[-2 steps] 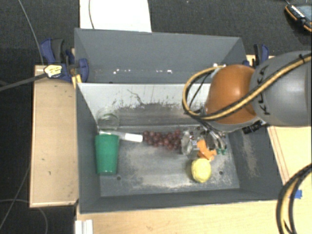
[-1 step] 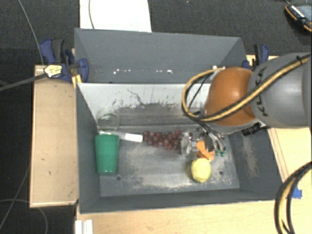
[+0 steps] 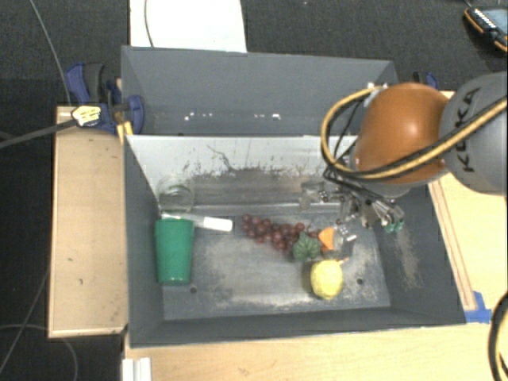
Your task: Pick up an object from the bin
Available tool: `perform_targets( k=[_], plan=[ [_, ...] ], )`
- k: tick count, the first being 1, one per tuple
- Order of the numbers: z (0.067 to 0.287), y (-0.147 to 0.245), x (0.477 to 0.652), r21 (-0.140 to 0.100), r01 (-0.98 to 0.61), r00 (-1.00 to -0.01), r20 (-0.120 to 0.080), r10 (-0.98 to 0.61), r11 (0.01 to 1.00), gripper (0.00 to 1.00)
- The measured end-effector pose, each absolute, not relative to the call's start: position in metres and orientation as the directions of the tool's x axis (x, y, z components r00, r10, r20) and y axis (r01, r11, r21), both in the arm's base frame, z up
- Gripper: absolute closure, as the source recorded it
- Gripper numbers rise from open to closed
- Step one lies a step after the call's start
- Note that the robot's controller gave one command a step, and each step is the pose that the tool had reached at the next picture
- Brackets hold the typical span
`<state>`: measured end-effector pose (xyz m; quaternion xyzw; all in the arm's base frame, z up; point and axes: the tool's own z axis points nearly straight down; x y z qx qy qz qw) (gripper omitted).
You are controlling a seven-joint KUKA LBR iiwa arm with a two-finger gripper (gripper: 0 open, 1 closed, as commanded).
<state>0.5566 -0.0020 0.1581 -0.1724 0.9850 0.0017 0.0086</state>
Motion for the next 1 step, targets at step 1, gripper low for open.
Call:
perform_targets(
  k=[1],
  plan=[
    [0.158, -0.0019, 0.5565, 0.001, -0.339, -0.941, -0.017, -0.339, 0.941, 0.0]
  ],
)
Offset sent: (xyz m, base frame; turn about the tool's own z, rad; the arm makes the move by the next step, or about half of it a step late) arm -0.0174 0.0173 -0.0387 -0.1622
